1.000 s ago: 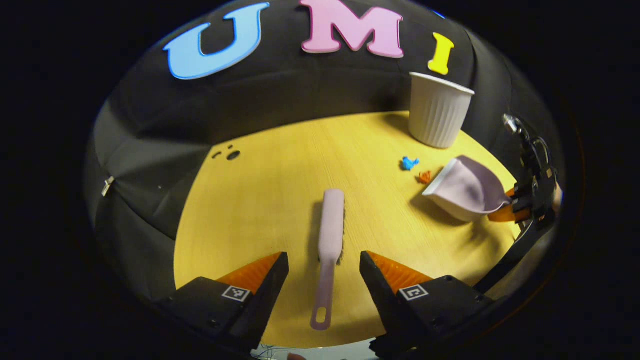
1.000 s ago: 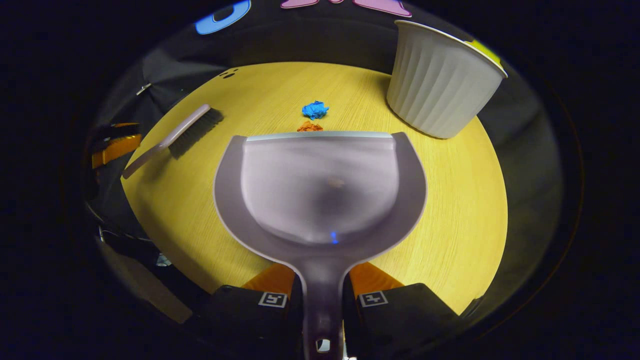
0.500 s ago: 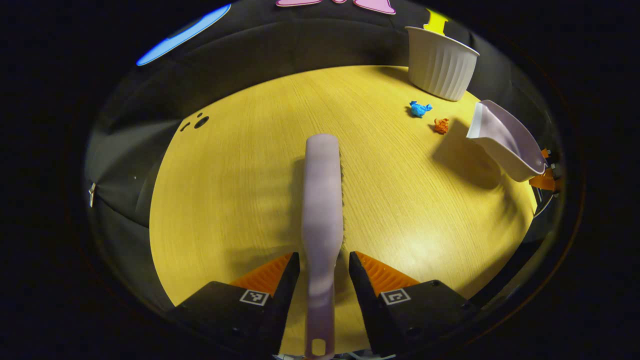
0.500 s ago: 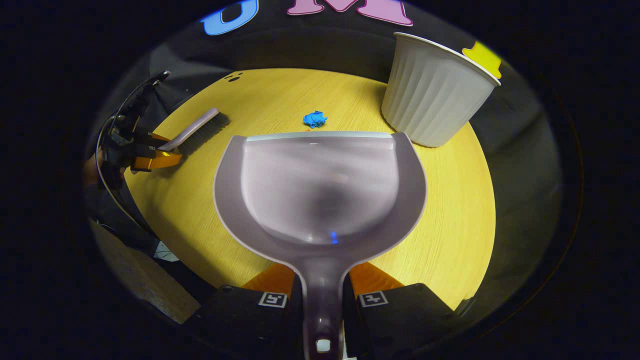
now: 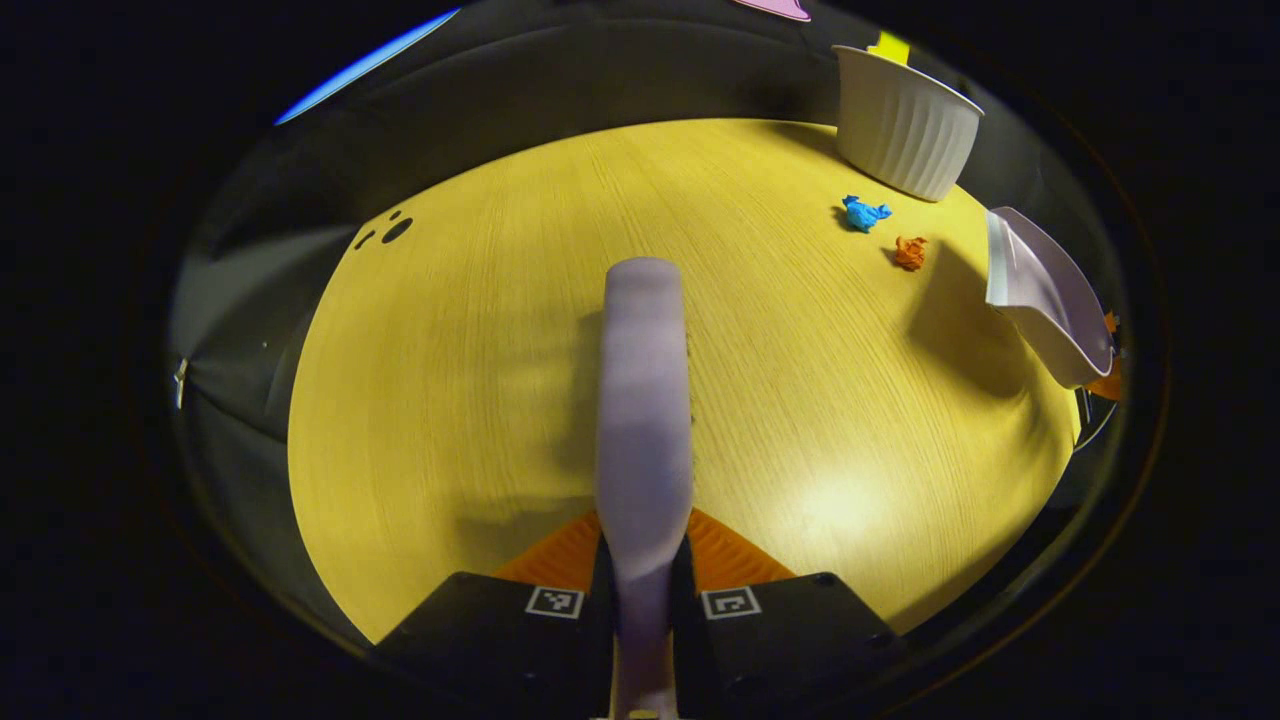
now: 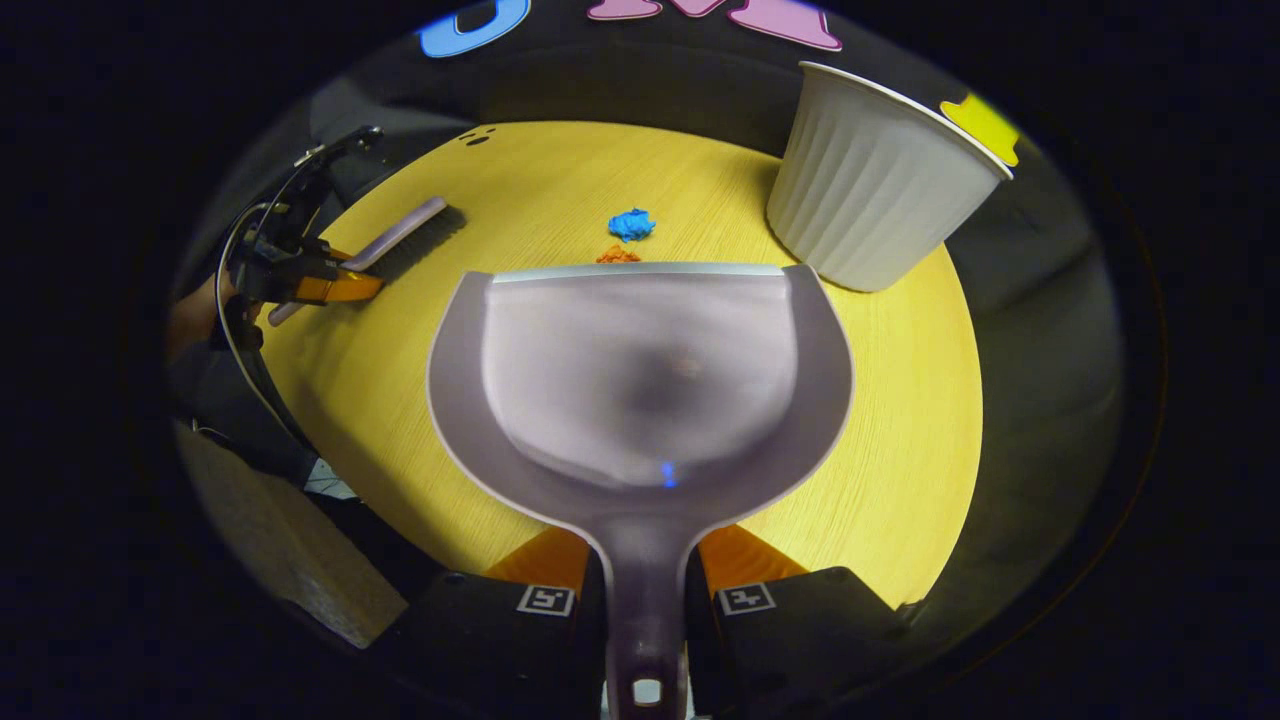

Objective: Pick up the small broom and dustpan from the desktop, sweep the trash into the dustpan with the broom, and then empty the trash into the garbage bin.

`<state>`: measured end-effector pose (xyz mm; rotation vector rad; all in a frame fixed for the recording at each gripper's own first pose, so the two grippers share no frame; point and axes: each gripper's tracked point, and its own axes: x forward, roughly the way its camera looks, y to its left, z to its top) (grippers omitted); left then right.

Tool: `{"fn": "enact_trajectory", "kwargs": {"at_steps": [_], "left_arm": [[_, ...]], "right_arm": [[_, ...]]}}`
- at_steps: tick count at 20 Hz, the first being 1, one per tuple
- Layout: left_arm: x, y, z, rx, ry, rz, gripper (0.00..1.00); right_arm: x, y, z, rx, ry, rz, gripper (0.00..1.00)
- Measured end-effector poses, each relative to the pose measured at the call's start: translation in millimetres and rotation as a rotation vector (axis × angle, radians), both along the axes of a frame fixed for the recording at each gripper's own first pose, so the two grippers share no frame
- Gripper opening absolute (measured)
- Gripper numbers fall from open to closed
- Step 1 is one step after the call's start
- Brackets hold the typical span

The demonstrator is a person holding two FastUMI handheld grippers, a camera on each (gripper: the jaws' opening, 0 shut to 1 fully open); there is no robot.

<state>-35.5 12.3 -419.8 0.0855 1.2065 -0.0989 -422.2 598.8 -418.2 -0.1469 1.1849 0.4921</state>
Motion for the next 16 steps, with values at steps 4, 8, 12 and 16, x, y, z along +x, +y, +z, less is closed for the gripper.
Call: {"fn": "enact_trajectory", "kwargs": {"at_steps": [4, 8, 12, 16], "left_arm": [[36.9, -25.6, 16.2, -0.049, -0.043, -0.019, 0.24], [90.6, -62.8, 33.8, -0.084, -0.084, -0.113, 0.26], [137.9, -98.1, 36.6, -0.093, -0.082, -0.208, 0.26], [159.0, -125.6, 28.4, -0.076, -0.049, -0.297, 0.26]], "right_arm": [[-7.3, -7.9, -8.3, -0.065, 0.116, 0.075, 0.37], [2.1, -12.6, -19.3, -0.093, 0.162, 0.092, 0.37], [11.3, -13.0, -22.2, -0.085, 0.142, 0.077, 0.33], [16.3, -18.4, -25.7, -0.091, 0.145, 0.080, 0.33]]}}
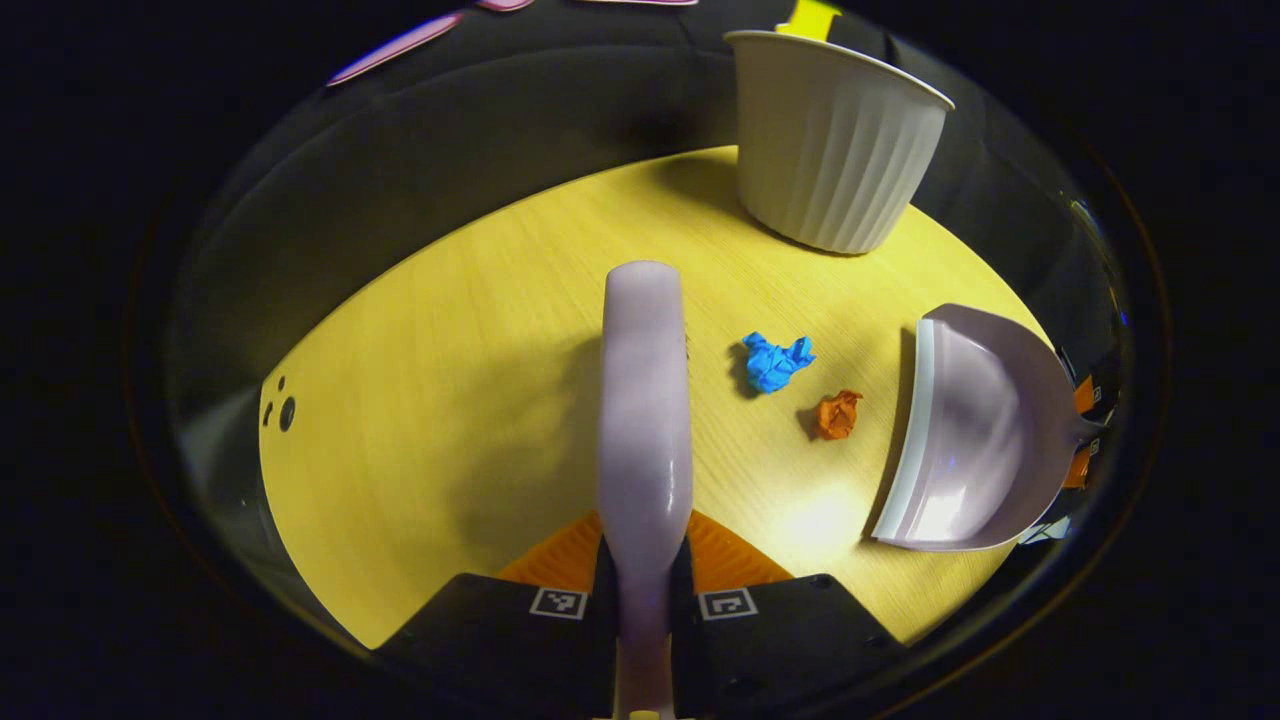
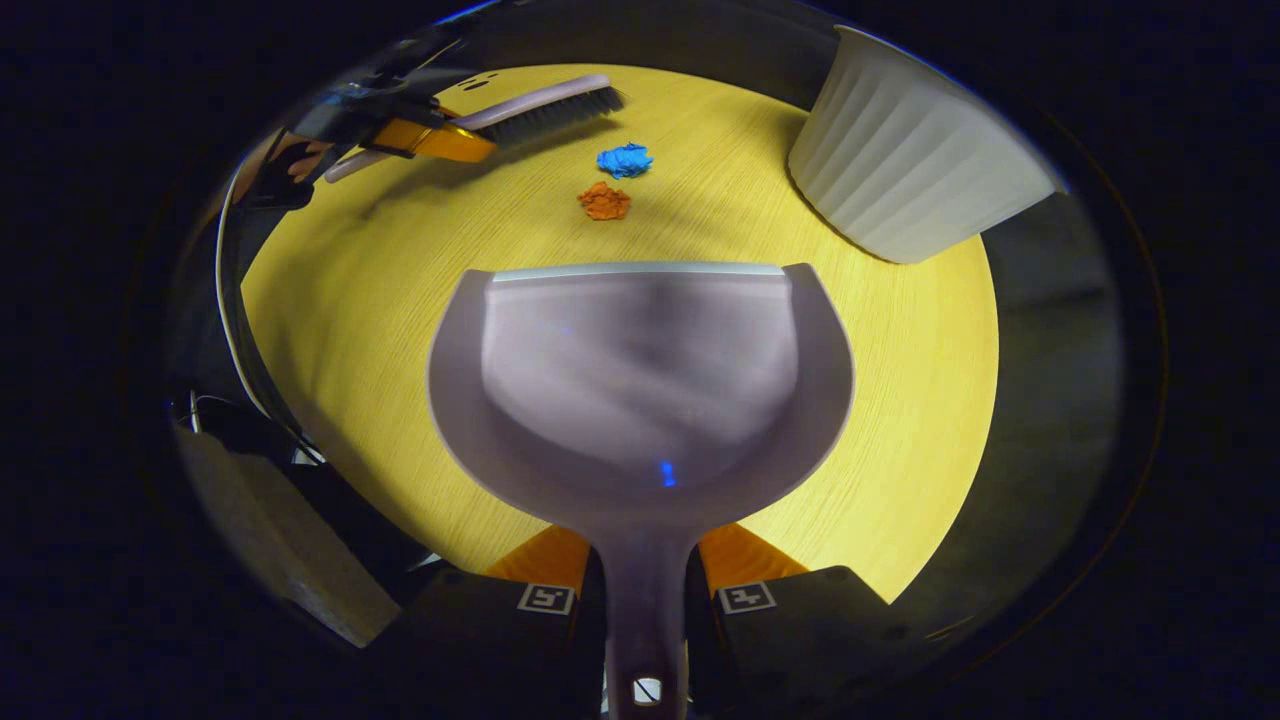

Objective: Pick up the small broom and dustpan from the desktop, sweep the trash into the dustpan with the broom, and then empty the trash into the garbage bin.

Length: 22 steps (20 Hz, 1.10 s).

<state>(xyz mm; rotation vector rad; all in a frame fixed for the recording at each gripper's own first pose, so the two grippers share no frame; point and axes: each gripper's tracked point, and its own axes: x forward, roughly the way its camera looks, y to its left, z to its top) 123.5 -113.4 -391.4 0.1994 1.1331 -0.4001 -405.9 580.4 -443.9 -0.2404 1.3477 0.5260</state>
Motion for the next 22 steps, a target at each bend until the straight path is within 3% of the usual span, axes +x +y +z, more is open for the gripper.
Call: {"fn": "enact_trajectory", "kwargs": {"at_steps": [5, 8, 9, 13, 17, 18, 19, 22], "left_arm": [[-4.6, -35.9, -10.8, -0.023, 0.075, -0.086, 0.26], [-17.1, -59.8, -6.7, -0.076, 0.132, -0.143, 0.24], [-20.0, -65.8, -5.2, -0.095, 0.143, -0.153, 0.26], [-41.2, -98.9, 10.3, -0.213, 0.231, -0.189, 0.26], [-65.8, -134.7, 30.7, -0.335, 0.315, -0.210, 0.26], [-68.6, -136.2, 37.6, -0.357, 0.317, -0.209, 0.26], [-70.0, -137.5, 46.1, -0.389, 0.326, -0.197, 0.26], [-77.6, -137.0, 71.5, -0.446, 0.317, -0.157, 0.26]], "right_arm": [[6.0, 4.3, -3.8, 0.013, 0.005, -0.001, 0.37], [11.8, 6.3, -9.3, 0.019, 0.005, 0.002, 0.33], [12.8, 7.1, -9.8, 0.022, 0.006, 0.007, 0.37], [11.8, 8.8, -9.9, 0.029, 0.002, 0.022, 0.37], [10.8, 11.4, -16.4, 0.042, -0.010, 0.011, 0.37], [9.7, 12.1, -17.7, 0.047, -0.017, 0.001, 0.41], [10.0, 11.8, -19.6, 0.050, -0.026, -0.007, 0.33], [14.5, 15.5, -19.2, 0.074, -0.077, -0.036, 0.37]]}}
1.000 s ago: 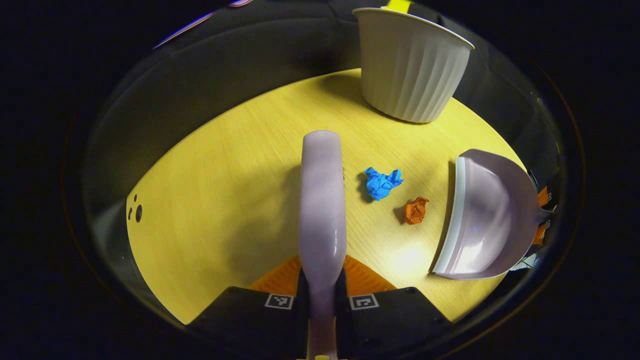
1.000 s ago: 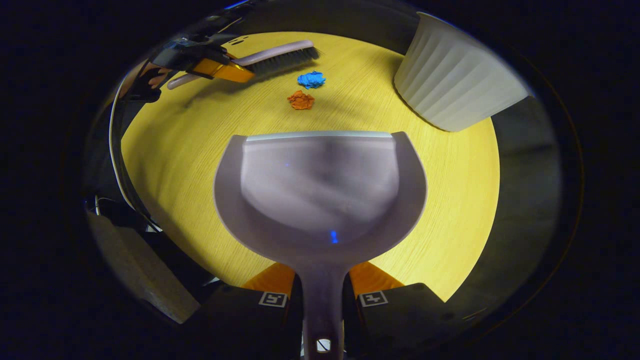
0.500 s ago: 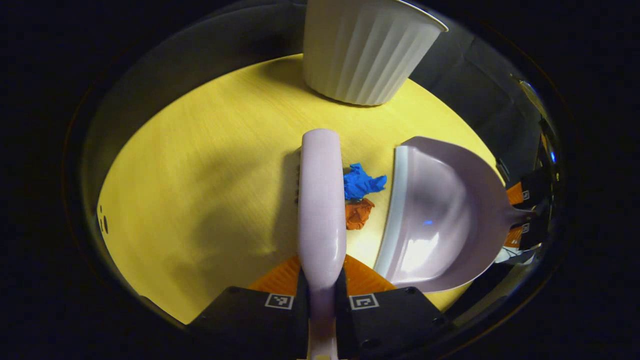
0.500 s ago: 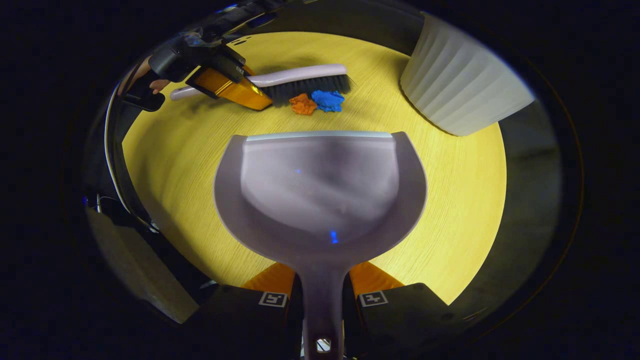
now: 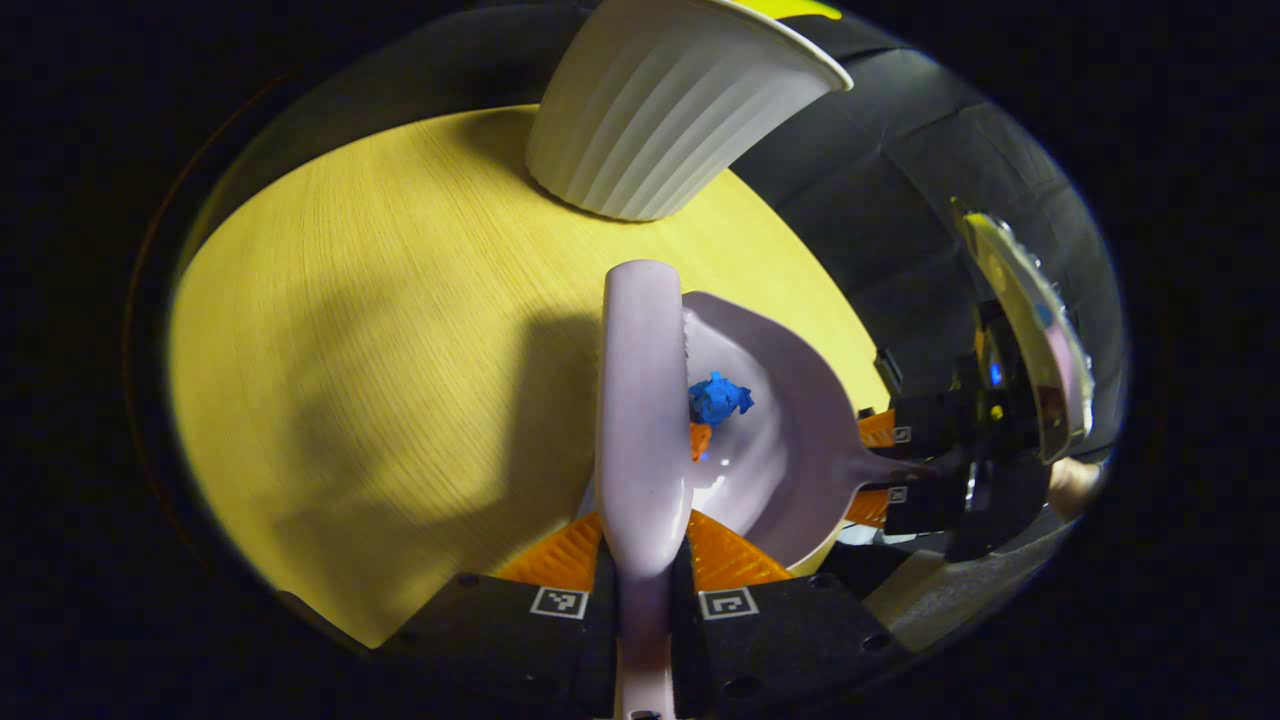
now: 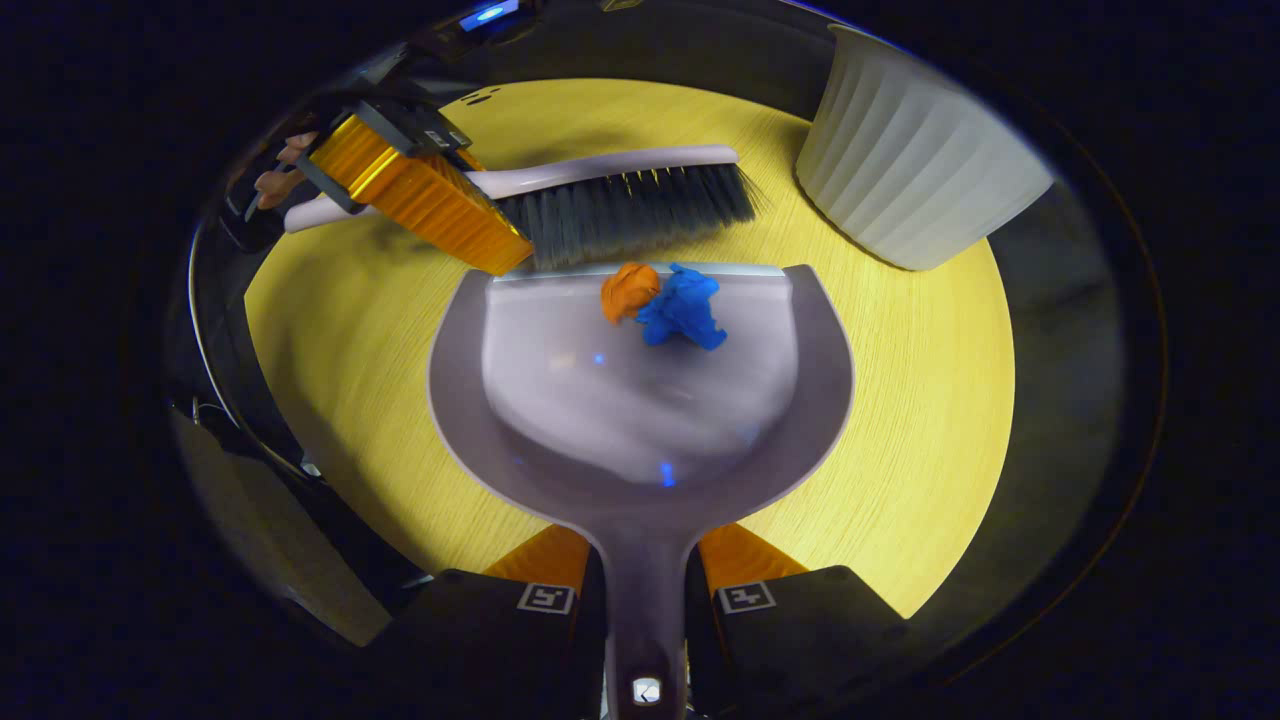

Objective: Pick up the small broom and dustpan from the desktop, sweep the trash into the dustpan with the broom, and then empty the trash into the garbage bin.

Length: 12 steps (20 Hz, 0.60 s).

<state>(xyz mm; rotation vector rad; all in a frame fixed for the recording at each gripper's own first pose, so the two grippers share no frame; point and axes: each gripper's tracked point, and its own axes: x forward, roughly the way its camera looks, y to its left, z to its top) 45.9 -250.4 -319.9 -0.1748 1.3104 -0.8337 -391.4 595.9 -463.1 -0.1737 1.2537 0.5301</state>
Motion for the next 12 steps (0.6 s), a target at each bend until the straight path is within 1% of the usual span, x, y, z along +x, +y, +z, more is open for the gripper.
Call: {"fn": "enact_trajectory", "kwargs": {"at_steps": [2, 3, 4, 5, 6, 8, 9, 10, 11, 12], "left_arm": [[-1.4, 8.9, 2.7, 0.012, -0.027, 0.032, 0.24], [0.5, 11.0, 3.3, 0.019, -0.049, 0.054, 0.26], [2.2, 17.2, 9.3, 0.029, -0.079, 0.079, 0.26], [2.5, 24.0, 15.0, 0.037, -0.110, 0.108, 0.26], [4.0, 33.8, 22.4, 0.053, -0.151, 0.138, 0.26], [7.0, 64.5, 36.0, 0.086, -0.225, 0.198, 0.26], [5.5, 79.2, 39.2, 0.103, -0.254, 0.227, 0.26], [3.3, 94.9, 45.8, 0.125, -0.277, 0.253, 0.26], [-2.8, 109.6, 48.1, 0.140, -0.289, 0.276, 0.26], [-9.2, 120.2, 48.1, 0.147, -0.291, 0.293, 0.26]], "right_arm": [[4.4, 0.2, 2.0, 0.010, -0.028, -0.017, 0.37], [6.3, 0.3, 3.3, 0.012, -0.036, -0.034, 0.33], [7.2, 0.4, 2.0, 0.016, -0.038, -0.052, 0.37], [7.7, -0.6, 1.4, 0.017, -0.039, -0.072, 0.33], [10.2, -0.5, 3.1, 0.012, -0.041, -0.092, 0.37], [15.3, -1.2, 7.1, -0.002, -0.048, -0.136, 0.37], [19.4, -1.2, 12.6, -0.007, -0.055, -0.161, 0.33], [21.8, -3.3, 16.1, -0.010, -0.059, -0.190, 0.37], [23.5, -5.1, 22.7, -0.013, -0.061, -0.221, 0.33], [23.4, -8.5, 27.9, -0.018, -0.062, -0.252, 0.37]]}}
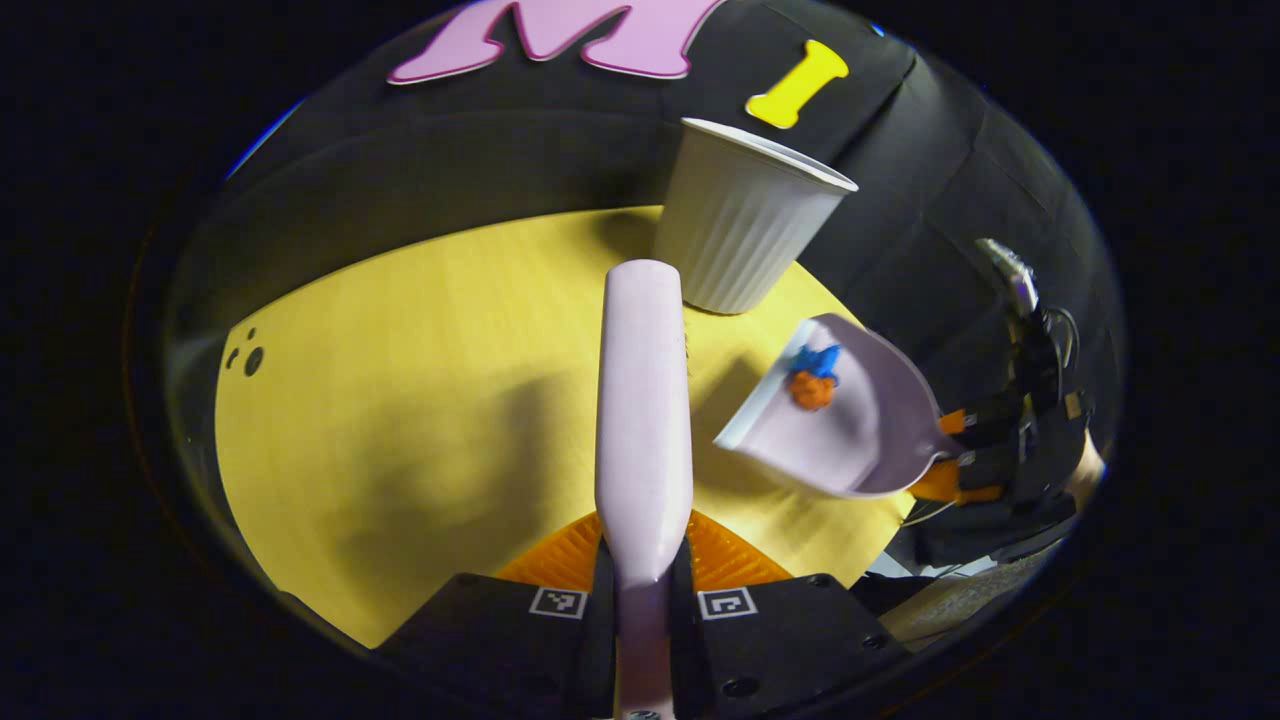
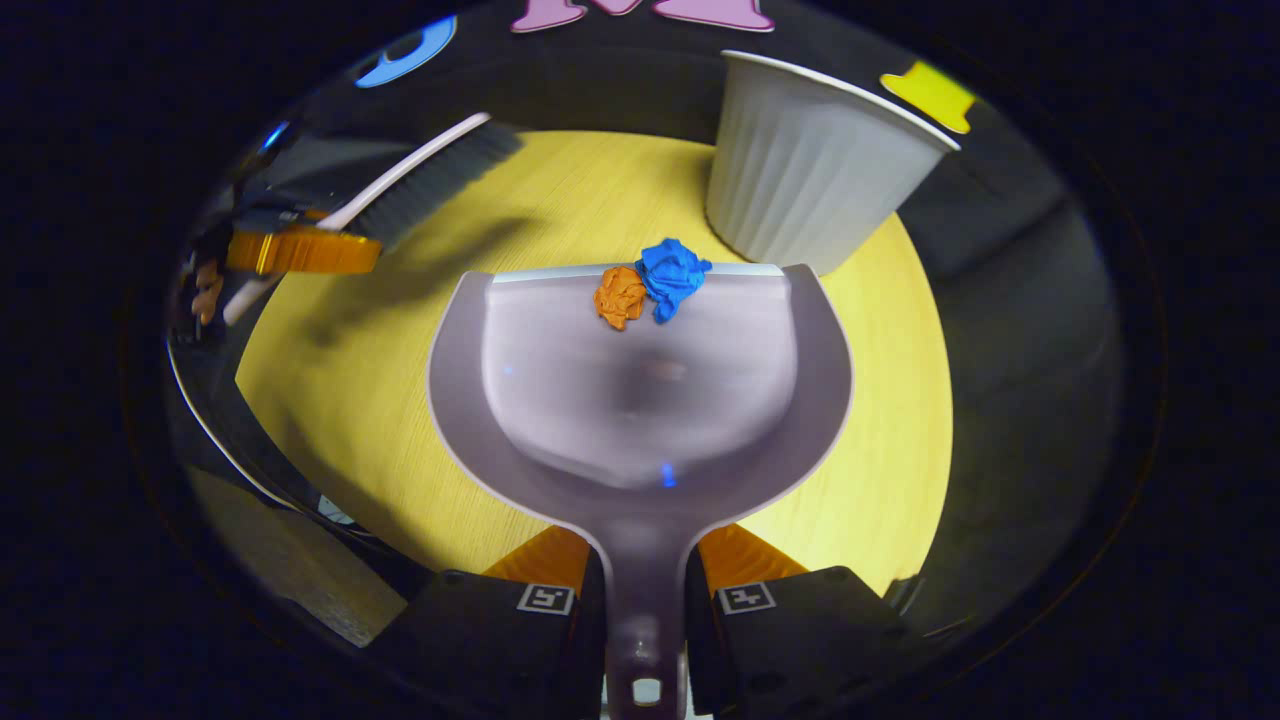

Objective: Pick up the small broom and dustpan from the desktop, sweep the trash into the dustpan with the broom, and then empty the trash into the garbage bin.

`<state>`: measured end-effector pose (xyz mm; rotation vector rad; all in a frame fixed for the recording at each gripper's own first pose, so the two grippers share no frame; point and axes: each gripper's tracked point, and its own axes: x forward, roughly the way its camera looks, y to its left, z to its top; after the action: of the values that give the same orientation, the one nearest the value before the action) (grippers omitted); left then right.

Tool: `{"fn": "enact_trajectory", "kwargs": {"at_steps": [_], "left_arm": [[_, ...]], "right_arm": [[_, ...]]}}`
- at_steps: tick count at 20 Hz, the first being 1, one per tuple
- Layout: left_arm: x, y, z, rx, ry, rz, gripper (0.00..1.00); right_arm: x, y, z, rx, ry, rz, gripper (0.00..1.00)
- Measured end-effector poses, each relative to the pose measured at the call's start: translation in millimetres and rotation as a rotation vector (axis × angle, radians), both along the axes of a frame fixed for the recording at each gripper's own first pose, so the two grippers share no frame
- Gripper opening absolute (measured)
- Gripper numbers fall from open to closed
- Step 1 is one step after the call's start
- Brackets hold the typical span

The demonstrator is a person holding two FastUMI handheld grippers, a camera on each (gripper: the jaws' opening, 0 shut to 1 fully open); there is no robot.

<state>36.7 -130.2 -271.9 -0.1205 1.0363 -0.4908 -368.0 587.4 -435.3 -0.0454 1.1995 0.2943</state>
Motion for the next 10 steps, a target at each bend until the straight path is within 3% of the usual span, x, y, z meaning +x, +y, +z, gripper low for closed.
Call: {"fn": "enact_trajectory", "kwargs": {"at_steps": [3, 5, 10], "left_arm": [[-10.9, 17.8, -6.2, 0.017, 0.003, 0.029, 0.26], [-29.0, 36.1, -19.3, 0.029, 0.018, 0.022, 0.24], [-70.3, 48.1, -41.1, 0.013, 0.061, 0.024, 0.26]], "right_arm": [[5.3, -15.8, 32.3, -0.031, -0.006, -0.066, 0.33], [19.5, -19.8, 62.8, -0.047, 0.000, -0.094, 0.37], [89.0, -42.6, 127.9, -0.106, -0.041, -0.164, 0.37]]}}
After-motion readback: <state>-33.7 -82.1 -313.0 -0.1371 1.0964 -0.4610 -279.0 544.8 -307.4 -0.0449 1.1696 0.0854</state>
